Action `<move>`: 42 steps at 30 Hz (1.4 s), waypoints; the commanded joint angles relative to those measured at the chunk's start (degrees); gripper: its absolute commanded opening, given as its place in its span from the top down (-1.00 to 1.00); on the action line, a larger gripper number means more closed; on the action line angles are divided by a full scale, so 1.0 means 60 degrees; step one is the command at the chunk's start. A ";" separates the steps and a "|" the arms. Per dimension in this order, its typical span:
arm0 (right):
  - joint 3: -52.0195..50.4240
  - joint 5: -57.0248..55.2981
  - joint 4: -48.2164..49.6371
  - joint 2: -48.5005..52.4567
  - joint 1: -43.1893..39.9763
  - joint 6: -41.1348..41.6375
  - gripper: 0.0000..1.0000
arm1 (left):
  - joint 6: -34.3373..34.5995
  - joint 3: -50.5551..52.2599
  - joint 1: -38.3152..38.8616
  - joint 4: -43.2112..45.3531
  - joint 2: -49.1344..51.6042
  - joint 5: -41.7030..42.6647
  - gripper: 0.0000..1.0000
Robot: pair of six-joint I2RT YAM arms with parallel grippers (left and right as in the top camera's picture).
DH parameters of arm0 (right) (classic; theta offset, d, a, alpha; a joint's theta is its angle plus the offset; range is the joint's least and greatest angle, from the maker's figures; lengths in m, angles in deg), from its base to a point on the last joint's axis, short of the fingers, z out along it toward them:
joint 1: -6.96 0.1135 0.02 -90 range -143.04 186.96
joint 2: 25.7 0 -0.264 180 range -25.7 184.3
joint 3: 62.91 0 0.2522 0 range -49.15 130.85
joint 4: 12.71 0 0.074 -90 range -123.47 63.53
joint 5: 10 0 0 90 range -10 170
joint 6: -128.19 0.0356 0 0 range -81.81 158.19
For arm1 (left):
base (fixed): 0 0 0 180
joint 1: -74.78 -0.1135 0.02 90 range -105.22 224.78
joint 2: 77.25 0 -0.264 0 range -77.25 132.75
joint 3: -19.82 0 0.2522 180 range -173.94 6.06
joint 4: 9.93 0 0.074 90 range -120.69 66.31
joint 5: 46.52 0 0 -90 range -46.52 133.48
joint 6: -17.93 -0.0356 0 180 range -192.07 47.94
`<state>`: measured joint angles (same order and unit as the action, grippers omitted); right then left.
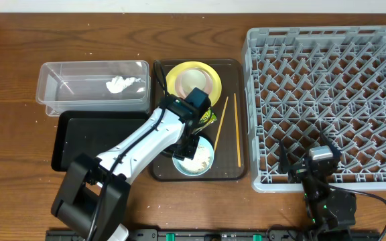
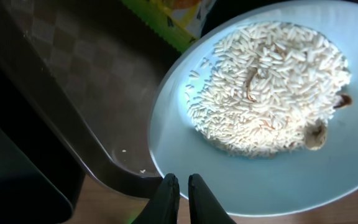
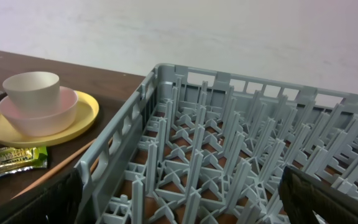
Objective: Sort waste into correct bins and load items into the dishwasher rack
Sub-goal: 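Move the left gripper back over the green snack wrapper, then close the left gripper on the green snack wrapper and lift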
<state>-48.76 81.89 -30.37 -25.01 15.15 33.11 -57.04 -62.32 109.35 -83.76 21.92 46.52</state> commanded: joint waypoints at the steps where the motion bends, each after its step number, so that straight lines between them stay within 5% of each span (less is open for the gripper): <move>1: -0.0011 -0.0025 -0.0036 -0.0051 0.0076 -0.0095 -0.99 | 0.0561 0.0324 -0.0022 0.0076 -0.0026 0.0066 0.79; 11: -0.0011 -0.0025 -0.0036 -0.0051 0.0076 -0.0095 -0.98 | 0.0805 0.1290 -0.0022 0.1319 -0.0026 0.0095 0.80; 21: -0.0011 -0.0025 -0.0036 -0.0055 0.0076 -0.0095 -0.98 | 0.0805 0.1133 -0.0025 0.0004 -0.0084 -0.2361 0.81; 31: -0.0011 -0.0025 -0.0036 -0.0051 0.0076 -0.0095 -0.98 | 0.0805 0.0102 -0.0022 -0.0703 -0.0681 -0.2266 0.77; 34: -0.0011 -0.0025 -0.0036 -0.0051 0.0076 -0.0095 -0.99 | 0.0805 -0.0543 -0.0025 -0.0838 -0.1100 -0.1960 0.66; 37: -0.0011 -0.0025 -0.0036 -0.0051 0.0076 -0.0095 -0.99 | 0.0798 -0.0925 -0.0022 -0.0481 -0.1497 -0.1228 0.17; 42: -0.0011 -0.0025 -0.0036 -0.0051 0.0076 -0.0095 -0.98 | 0.0404 -0.0827 0.0084 0.1064 -0.1632 -0.0572 0.12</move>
<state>-48.76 81.91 -30.37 -25.01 15.15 33.11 -52.80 -67.17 109.41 -79.54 11.60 39.86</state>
